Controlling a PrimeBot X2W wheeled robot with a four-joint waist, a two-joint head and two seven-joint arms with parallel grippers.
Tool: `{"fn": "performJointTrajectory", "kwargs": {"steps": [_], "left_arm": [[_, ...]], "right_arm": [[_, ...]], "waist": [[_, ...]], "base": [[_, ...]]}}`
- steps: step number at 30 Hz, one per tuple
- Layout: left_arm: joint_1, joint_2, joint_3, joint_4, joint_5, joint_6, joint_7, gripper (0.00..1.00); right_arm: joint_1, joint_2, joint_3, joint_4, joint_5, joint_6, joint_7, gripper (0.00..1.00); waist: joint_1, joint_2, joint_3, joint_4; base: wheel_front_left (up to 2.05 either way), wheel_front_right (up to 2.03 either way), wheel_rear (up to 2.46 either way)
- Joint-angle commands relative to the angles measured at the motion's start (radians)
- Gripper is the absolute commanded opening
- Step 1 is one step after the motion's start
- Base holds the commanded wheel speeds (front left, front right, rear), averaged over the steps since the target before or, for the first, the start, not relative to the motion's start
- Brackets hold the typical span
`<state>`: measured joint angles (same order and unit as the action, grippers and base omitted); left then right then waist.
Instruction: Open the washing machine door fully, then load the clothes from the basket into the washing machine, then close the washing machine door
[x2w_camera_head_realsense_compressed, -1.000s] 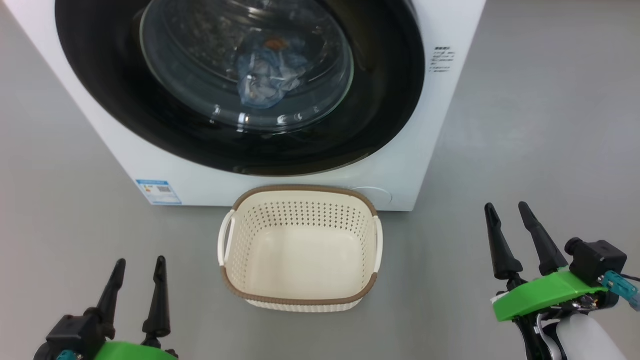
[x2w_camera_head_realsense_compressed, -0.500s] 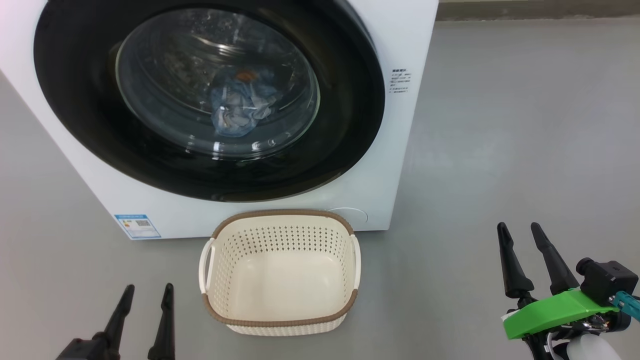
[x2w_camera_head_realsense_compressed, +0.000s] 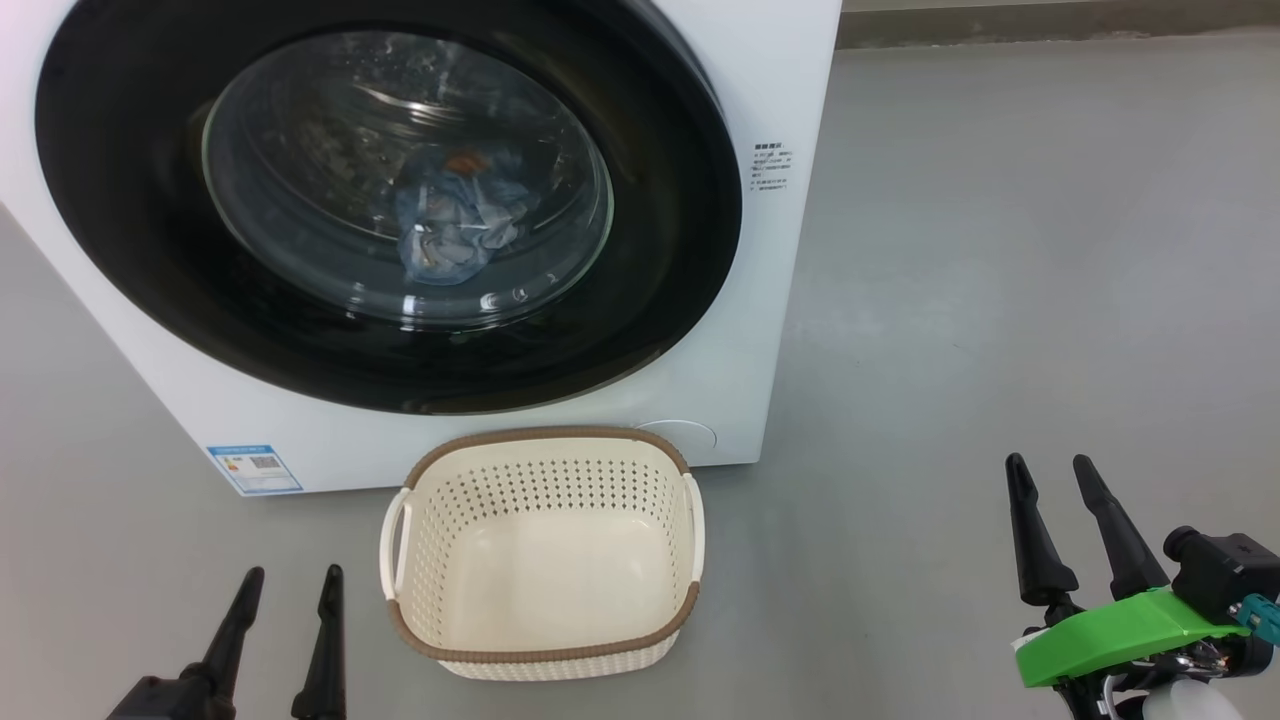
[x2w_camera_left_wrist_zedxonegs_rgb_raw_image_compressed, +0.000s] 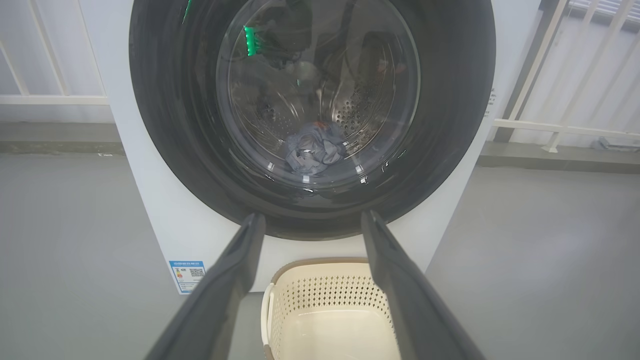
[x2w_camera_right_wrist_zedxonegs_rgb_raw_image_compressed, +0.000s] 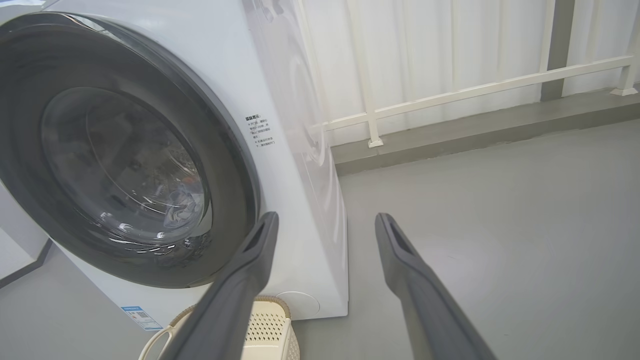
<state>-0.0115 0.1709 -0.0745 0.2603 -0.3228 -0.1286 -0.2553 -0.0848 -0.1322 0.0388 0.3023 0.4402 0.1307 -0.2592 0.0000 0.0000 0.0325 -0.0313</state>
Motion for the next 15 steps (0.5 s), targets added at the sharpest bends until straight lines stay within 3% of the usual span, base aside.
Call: {"fn": "performJointTrajectory", "kwargs": {"steps": [1,15], "left_arm": [[-0.008,0.021,0.038,-0.029,0.009,-0.002,-0.006,1.00],[-0.015,0.018,0.045,-0.021,0.048,-0.002,-0.006,1.00]], "right_arm": [[-0.006,-0.010,0.018,-0.027,-0.003,0.000,-0.003,1.00],[-0.002,-0.004,0.010,-0.029,-0.001,0.000,-0.003,1.00]], "waist": [[0.0000,0.0000,0.001,-0.003],[0.0000,0.0000,0.004,-0.013]], "base": [[0.00,0.00,0.00],[0.00,0.00,0.00]]}}
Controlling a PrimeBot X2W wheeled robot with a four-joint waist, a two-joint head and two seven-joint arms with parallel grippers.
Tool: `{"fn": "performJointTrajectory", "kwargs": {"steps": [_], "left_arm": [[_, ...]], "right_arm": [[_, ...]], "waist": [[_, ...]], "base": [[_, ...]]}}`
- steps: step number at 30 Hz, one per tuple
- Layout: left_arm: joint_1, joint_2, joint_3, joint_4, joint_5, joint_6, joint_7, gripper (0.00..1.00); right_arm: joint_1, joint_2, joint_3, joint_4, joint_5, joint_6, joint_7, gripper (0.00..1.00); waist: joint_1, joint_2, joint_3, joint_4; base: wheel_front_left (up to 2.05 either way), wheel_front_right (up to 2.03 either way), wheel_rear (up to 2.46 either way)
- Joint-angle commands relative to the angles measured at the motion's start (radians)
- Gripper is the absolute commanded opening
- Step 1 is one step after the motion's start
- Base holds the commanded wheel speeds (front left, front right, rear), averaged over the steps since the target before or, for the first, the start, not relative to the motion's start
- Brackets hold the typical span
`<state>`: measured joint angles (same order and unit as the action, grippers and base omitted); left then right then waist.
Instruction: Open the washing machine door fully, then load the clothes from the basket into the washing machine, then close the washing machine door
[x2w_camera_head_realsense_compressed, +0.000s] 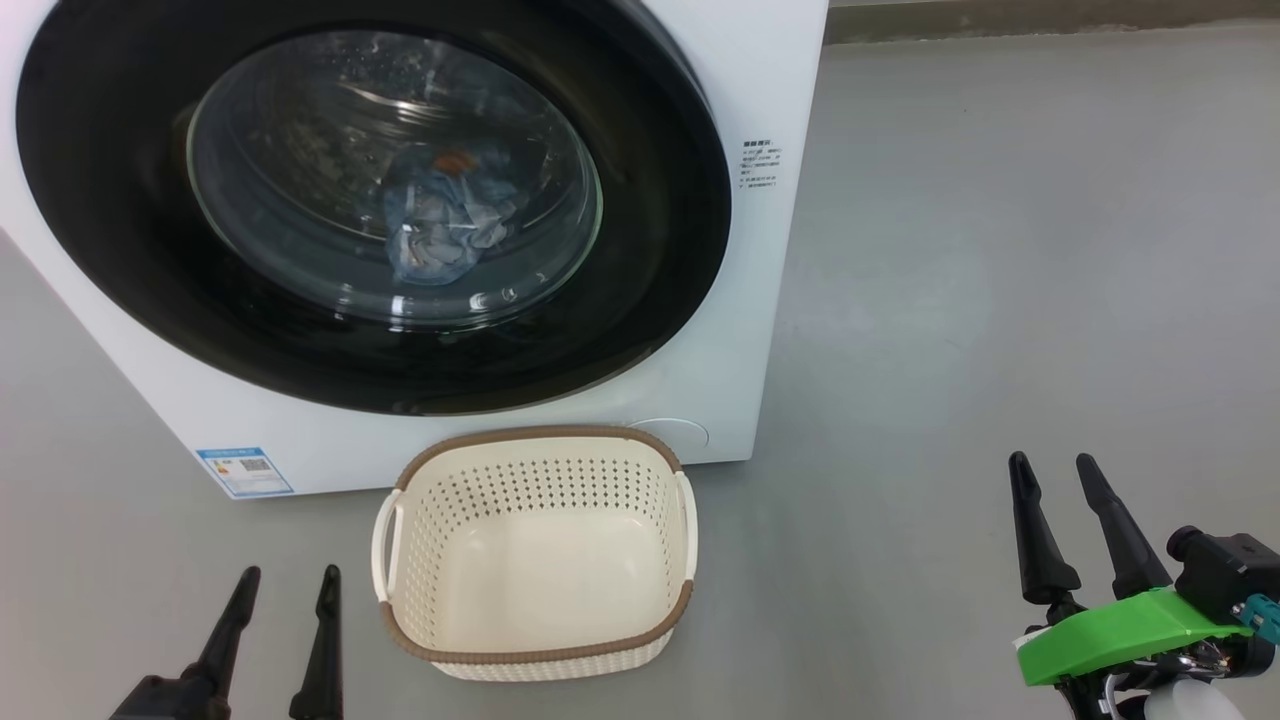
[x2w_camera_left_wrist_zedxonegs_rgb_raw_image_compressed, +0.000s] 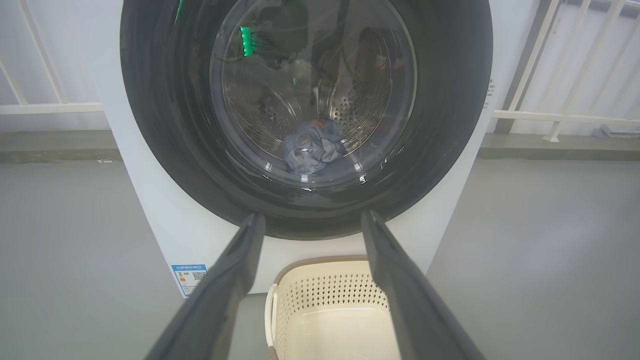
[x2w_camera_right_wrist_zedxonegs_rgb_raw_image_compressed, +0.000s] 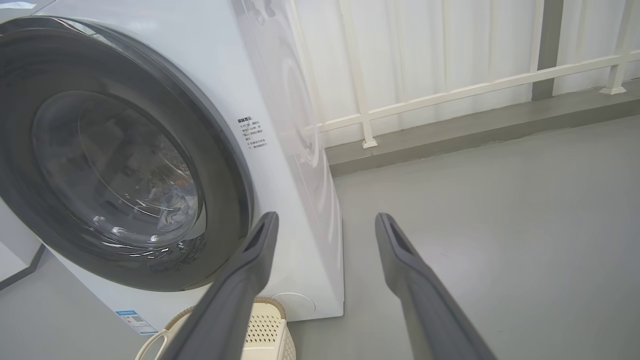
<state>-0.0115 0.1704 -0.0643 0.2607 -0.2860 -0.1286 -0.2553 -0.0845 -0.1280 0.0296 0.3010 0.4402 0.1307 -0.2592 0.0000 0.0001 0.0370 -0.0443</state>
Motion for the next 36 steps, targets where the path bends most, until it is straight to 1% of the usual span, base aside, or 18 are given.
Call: {"fn": "performJointTrajectory", "kwargs": {"steps": [1,7,8,14,20,24,36], "left_arm": [[-0.015,0.018,0.036,-0.021,0.014,-0.002,-0.006,1.00],[-0.012,0.013,0.047,-0.037,0.023,-0.002,-0.006,1.00],[0.000,-0.003,0.010,-0.005,0.017,0.000,0.000,0.00],[0.018,-0.035,-0.001,0.054,0.006,0.000,0.004,0.00],[0.014,-0.039,0.008,0.049,-0.058,0.000,0.022,0.00],[0.009,-0.042,0.014,0.047,-0.101,0.001,0.034,0.00],[-0.002,-0.049,0.029,0.042,-0.219,0.001,0.066,0.00]], "right_arm": [[-0.002,-0.008,0.019,-0.029,-0.001,0.000,-0.003,1.00],[0.000,-0.007,0.015,-0.029,0.000,0.000,-0.003,1.00],[0.003,0.001,-0.002,0.002,0.000,0.000,0.000,0.00],[0.042,0.027,0.001,0.067,0.009,0.000,0.006,0.00],[0.040,0.030,-0.006,0.060,0.065,0.000,0.024,0.00],[0.038,0.031,-0.011,0.057,0.102,0.000,0.035,0.00],[0.030,0.036,-0.024,0.047,0.205,0.000,0.068,0.00]], "waist": [[0.0000,-0.0001,0.000,-0.001],[0.0000,-0.0001,-0.002,-0.003],[0.0000,-0.0001,-0.002,-0.003],[0.0000,-0.0001,-0.003,-0.003],[0.0016,-0.0001,-0.006,-0.001],[0.0002,-0.0001,-0.006,0.001],[0.0000,-0.0001,-0.009,0.005]], "base": [[0.00,0.00,0.00],[0.00,0.00,0.00],[0.00,0.00,0.00],[0.00,0.00,0.00],[0.00,0.00,0.00],[0.00,0.00,0.00],[0.00,0.00,0.00]]}}
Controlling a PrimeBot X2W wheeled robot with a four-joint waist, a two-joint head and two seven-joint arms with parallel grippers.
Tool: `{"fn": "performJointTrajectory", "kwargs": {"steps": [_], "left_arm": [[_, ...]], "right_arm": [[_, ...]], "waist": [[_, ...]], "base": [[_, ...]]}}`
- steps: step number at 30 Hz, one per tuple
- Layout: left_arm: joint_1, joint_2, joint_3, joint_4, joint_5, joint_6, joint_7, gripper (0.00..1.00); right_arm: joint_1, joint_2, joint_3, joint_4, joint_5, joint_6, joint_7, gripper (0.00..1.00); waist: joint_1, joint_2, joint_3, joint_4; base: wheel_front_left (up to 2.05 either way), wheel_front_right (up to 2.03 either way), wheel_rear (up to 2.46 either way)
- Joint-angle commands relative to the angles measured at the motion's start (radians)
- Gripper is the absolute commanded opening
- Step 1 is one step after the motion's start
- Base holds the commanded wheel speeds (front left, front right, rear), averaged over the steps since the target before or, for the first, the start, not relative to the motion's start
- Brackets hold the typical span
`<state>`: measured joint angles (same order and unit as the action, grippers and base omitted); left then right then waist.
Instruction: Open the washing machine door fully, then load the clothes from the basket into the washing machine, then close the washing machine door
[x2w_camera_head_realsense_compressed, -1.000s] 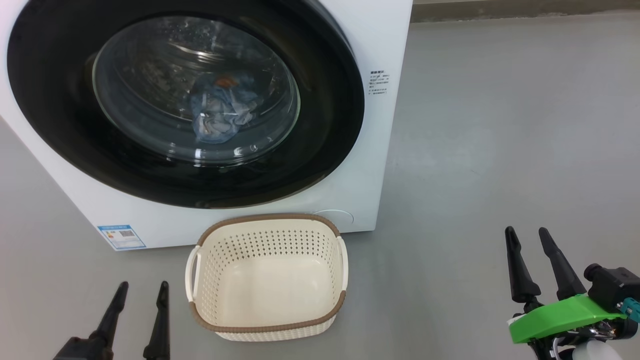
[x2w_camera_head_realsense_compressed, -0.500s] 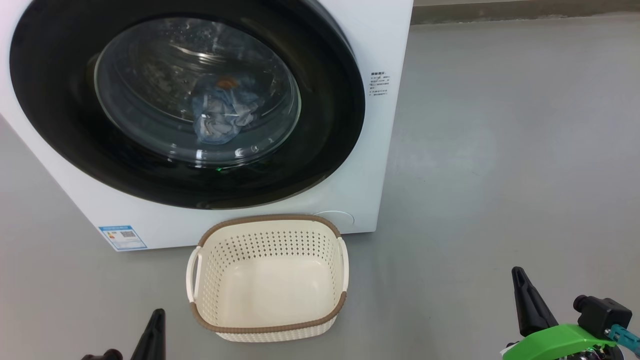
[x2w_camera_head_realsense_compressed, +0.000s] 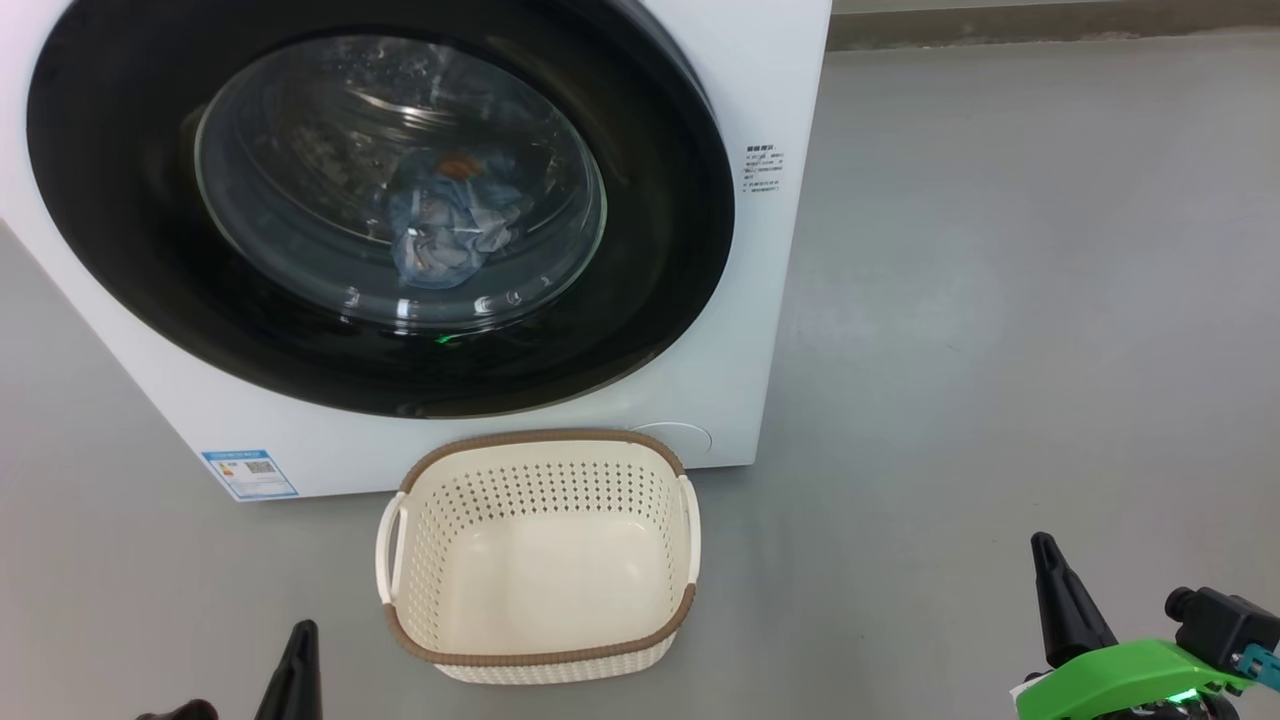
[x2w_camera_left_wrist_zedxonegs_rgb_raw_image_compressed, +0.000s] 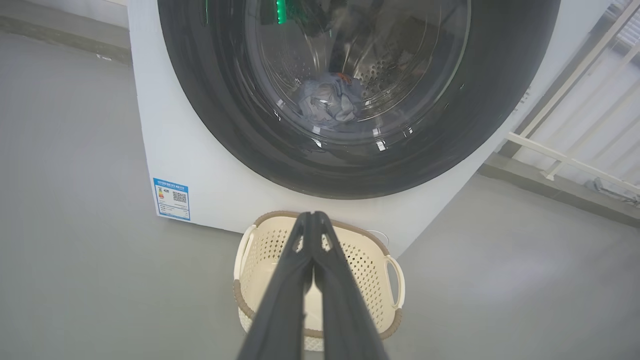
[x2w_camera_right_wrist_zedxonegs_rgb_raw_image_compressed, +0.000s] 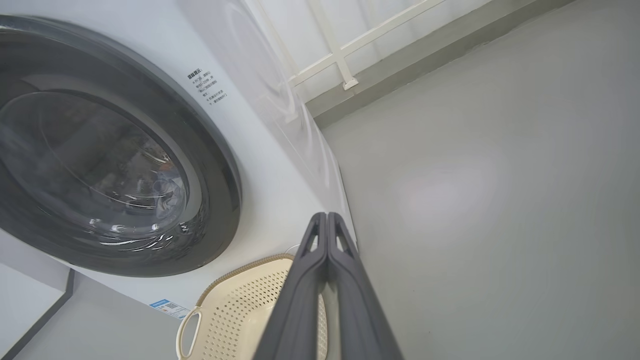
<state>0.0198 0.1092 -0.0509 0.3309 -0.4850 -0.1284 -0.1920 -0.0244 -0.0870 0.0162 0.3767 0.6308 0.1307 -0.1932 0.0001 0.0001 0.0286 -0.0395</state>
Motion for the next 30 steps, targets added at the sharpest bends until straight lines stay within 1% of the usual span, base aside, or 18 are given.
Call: {"fn": "performJointTrajectory", "kwargs": {"steps": [1,30], "left_arm": [[-0.034,0.011,0.017,-0.028,-0.030,0.000,0.006,0.00],[-0.064,-0.009,0.061,-0.043,-0.351,0.000,0.094,0.00]], "right_arm": [[-0.030,-0.005,-0.011,-0.030,0.024,0.000,0.005,0.00],[-0.048,0.007,-0.047,-0.058,0.303,0.000,0.094,0.00]], "waist": [[-0.0001,-0.0001,0.000,0.001],[-0.0001,-0.0001,-0.008,0.012]], "base": [[0.00,0.00,0.00],[0.00,0.00,0.00]]}}
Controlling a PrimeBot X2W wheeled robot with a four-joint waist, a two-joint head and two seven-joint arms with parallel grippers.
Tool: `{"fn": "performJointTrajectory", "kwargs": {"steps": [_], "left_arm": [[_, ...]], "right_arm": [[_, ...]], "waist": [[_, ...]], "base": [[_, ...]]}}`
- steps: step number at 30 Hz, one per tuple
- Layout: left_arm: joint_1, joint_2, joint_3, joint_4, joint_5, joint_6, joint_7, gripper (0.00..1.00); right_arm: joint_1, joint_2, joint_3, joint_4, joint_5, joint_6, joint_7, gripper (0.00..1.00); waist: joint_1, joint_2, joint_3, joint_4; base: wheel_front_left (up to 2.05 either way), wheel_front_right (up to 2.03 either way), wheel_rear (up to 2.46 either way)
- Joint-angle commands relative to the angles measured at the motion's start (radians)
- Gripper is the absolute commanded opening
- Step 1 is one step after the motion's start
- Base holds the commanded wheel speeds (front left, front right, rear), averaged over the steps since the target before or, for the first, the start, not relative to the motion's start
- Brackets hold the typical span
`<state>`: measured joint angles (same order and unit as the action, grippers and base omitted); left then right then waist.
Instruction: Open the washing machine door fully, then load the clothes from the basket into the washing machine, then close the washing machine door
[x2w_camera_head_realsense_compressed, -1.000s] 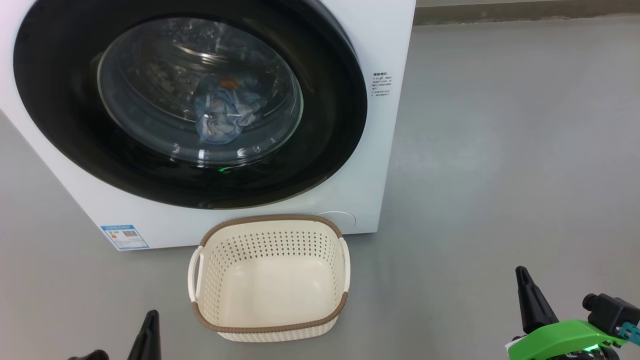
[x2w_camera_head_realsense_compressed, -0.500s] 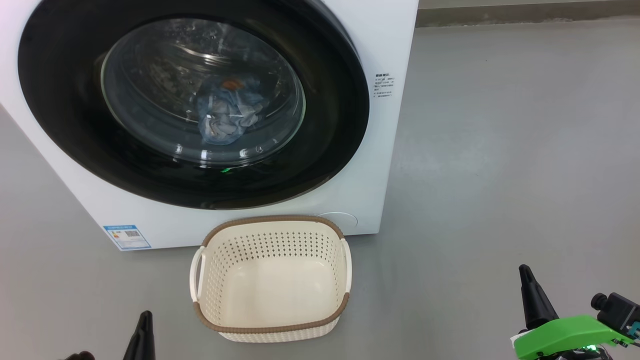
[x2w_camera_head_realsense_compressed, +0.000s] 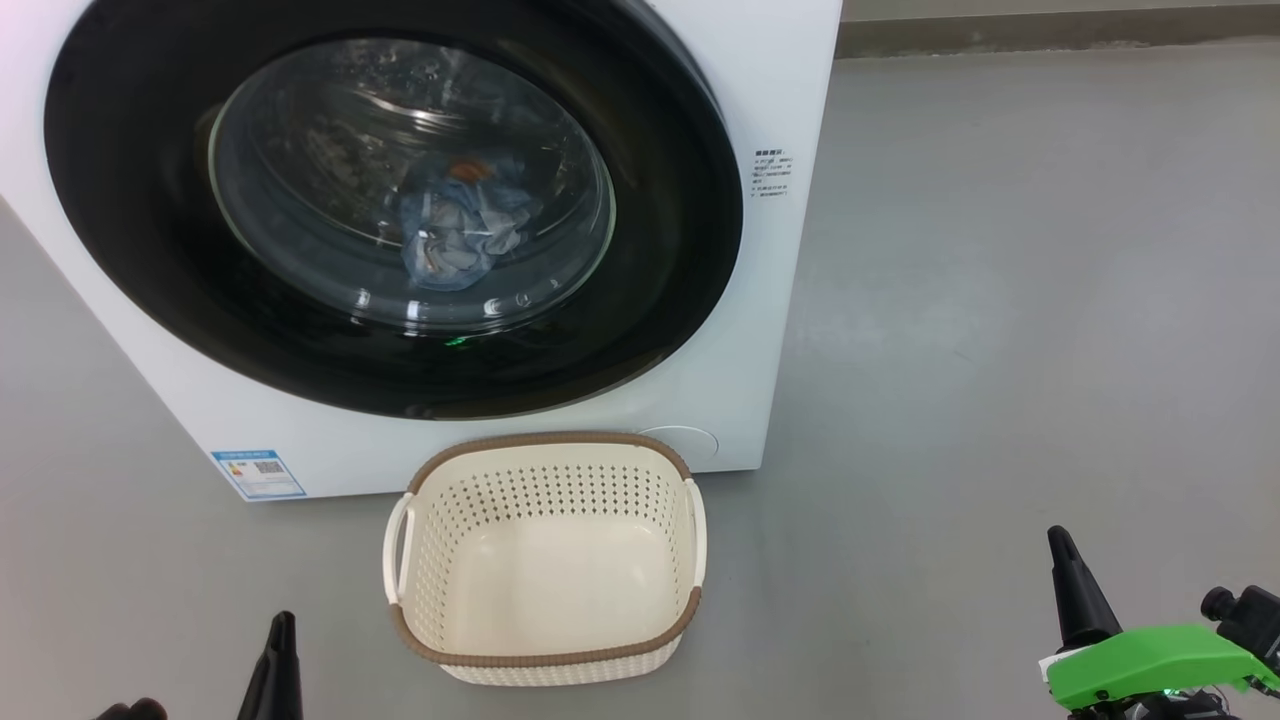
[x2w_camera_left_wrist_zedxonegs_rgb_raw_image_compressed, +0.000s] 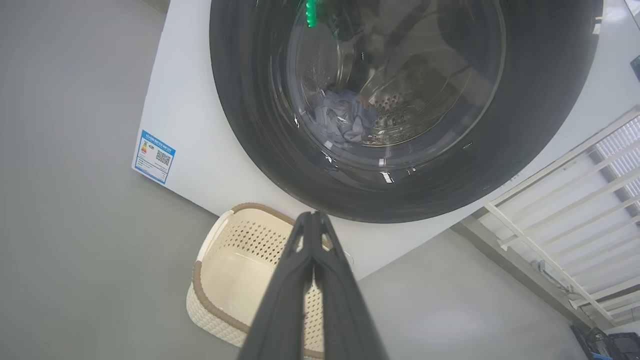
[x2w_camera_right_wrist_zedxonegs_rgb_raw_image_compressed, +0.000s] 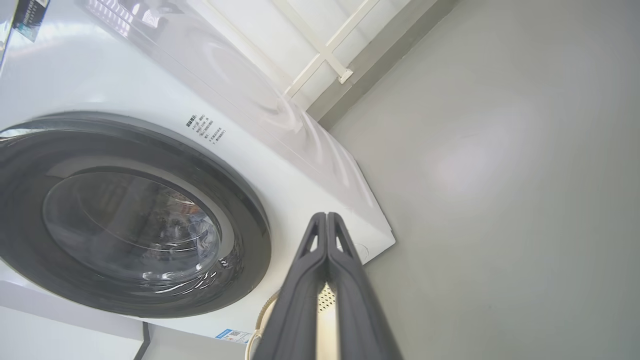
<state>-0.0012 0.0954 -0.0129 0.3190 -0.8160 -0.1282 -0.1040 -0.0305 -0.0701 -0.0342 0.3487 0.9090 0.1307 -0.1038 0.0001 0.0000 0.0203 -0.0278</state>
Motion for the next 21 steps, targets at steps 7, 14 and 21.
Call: {"fn": "performJointTrajectory", "kwargs": {"steps": [7,14,21], "left_arm": [[-0.050,0.000,0.033,-0.034,-0.094,-0.001,0.026,0.00],[-0.056,-0.005,0.042,-0.037,-0.159,-0.001,0.044,0.00],[-0.063,-0.009,0.052,-0.040,-0.234,-0.001,0.065,0.00]], "right_arm": [[-0.046,-0.007,-0.004,-0.037,0.090,0.000,0.025,0.00],[-0.050,-0.004,-0.011,-0.042,0.146,0.000,0.043,0.00],[-0.054,-0.002,-0.020,-0.049,0.212,0.000,0.064,0.00]], "waist": [[0.0000,0.0000,-0.002,0.003],[0.0000,0.0000,-0.004,0.005],[0.0000,0.0000,-0.006,0.008]], "base": [[0.00,0.00,0.00],[0.00,0.00,0.00],[0.00,0.00,0.00]]}}
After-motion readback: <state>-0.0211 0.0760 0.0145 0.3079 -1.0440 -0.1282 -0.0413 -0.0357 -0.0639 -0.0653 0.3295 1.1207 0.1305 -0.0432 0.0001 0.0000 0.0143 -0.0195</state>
